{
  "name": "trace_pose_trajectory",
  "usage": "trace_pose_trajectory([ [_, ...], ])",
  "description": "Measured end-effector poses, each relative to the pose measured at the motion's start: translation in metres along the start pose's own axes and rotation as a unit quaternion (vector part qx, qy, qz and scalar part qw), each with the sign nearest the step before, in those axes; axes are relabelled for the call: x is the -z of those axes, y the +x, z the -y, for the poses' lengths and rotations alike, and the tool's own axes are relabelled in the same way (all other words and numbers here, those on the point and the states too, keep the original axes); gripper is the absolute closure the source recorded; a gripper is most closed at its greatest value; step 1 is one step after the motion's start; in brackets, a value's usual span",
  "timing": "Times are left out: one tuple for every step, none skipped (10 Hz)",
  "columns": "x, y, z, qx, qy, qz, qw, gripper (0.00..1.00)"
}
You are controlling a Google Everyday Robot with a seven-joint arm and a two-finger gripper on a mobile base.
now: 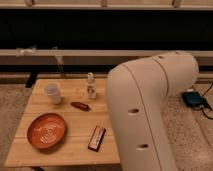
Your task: Place the white sponge in the ceramic bowl
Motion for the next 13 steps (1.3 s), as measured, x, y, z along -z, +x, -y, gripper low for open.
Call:
trace_pose_trajectory([
  [0.015,-0.007,-0.024,0.028,-0.004,0.006,0.9996,0.94],
  [0.028,-0.015,-0.052,0.063,-0.009,0.013,0.9979,0.94],
  [0.038,-0.021,-0.080,0.096,-0.016,0.019,0.9951,0.94],
  [0.048,-0.024,-0.110,0.136,-0.024,0.026,0.9901,0.94],
  [0.055,-0.026,-0.139,0.178,-0.033,0.030,0.9831,0.94],
  [0.063,-0.026,-0.174,0.232,-0.046,0.035,0.9710,0.94],
  [0.068,-0.024,-0.195,0.266,-0.055,0.038,0.9616,0.94],
  [0.071,-0.021,-0.216,0.302,-0.063,0.041,0.9505,0.94],
  [0.074,-0.018,-0.237,0.340,-0.074,0.042,0.9367,0.94],
  [0.075,-0.014,-0.259,0.375,-0.083,0.043,0.9225,0.94],
  [0.075,-0.008,-0.275,0.397,-0.091,0.042,0.9124,0.94],
  [0.073,-0.003,-0.283,0.413,-0.098,0.041,0.9046,0.94],
  [0.071,0.001,-0.290,0.426,-0.106,0.042,0.8975,0.93],
])
